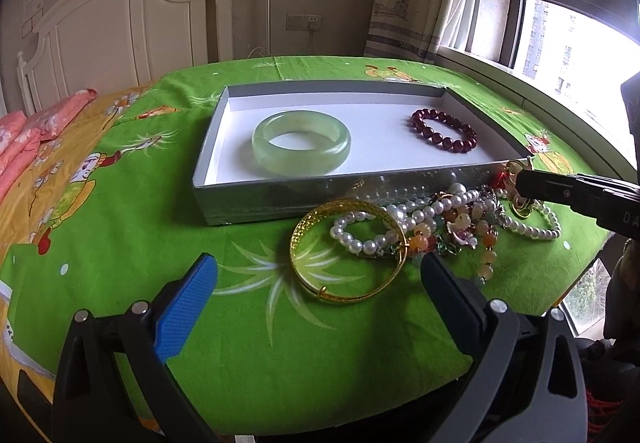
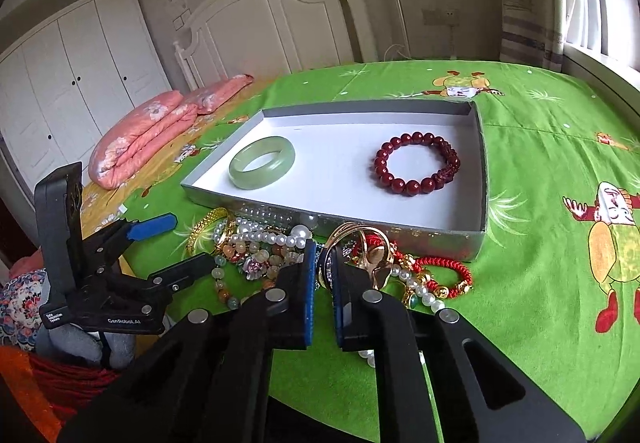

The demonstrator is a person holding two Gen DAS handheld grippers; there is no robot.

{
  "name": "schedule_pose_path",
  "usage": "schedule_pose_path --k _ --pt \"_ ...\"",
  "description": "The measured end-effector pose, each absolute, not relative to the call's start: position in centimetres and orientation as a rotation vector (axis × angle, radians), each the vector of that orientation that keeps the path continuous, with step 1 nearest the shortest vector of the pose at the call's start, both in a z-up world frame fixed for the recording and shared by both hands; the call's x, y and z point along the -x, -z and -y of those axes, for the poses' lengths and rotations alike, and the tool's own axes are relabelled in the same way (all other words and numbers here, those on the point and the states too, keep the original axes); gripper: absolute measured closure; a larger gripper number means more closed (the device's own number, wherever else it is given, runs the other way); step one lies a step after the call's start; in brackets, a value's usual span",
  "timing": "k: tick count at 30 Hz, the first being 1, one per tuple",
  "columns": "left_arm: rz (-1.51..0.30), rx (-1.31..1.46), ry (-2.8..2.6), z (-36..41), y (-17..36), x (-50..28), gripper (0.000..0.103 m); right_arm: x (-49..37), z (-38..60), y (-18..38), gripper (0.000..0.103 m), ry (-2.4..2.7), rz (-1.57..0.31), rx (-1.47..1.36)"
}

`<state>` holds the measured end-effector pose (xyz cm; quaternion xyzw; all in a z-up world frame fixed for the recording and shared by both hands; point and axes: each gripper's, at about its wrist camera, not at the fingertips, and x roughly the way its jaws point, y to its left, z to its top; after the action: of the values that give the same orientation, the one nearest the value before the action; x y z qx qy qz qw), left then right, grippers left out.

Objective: Organize jewelry
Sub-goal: 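Grasp the gold bangle with the left gripper while the right gripper grasps the gold rings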

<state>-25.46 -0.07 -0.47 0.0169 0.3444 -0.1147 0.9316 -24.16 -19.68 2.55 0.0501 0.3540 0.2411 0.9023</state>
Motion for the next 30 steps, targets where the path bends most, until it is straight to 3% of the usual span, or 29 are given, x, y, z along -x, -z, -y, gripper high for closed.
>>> schedule_pose_path --k 14,18,21,30 --pt "-0.713 -0.103 0.214 1.6 1.1 24.6 0.003 24.2 19.8 -2.6 0.095 -0.506 -0.727 -0.114" --pt "-0.717 -0.087 0.232 1.9 0.9 24.1 0.019 24.3 19.8 -2.8 0.095 -0.508 -0.716 -0.105" --pt "-0.699 -0.104 0.252 2.1 0.9 24.9 0.041 24.5 19.7 -3.0 0.095 -0.511 -0.703 -0.093" --pt "-0.647 -0.072 0.273 0.9 -0.1 27.1 0.041 25.0 19.6 -3.5 0.095 -0.512 -0.676 -0.081"
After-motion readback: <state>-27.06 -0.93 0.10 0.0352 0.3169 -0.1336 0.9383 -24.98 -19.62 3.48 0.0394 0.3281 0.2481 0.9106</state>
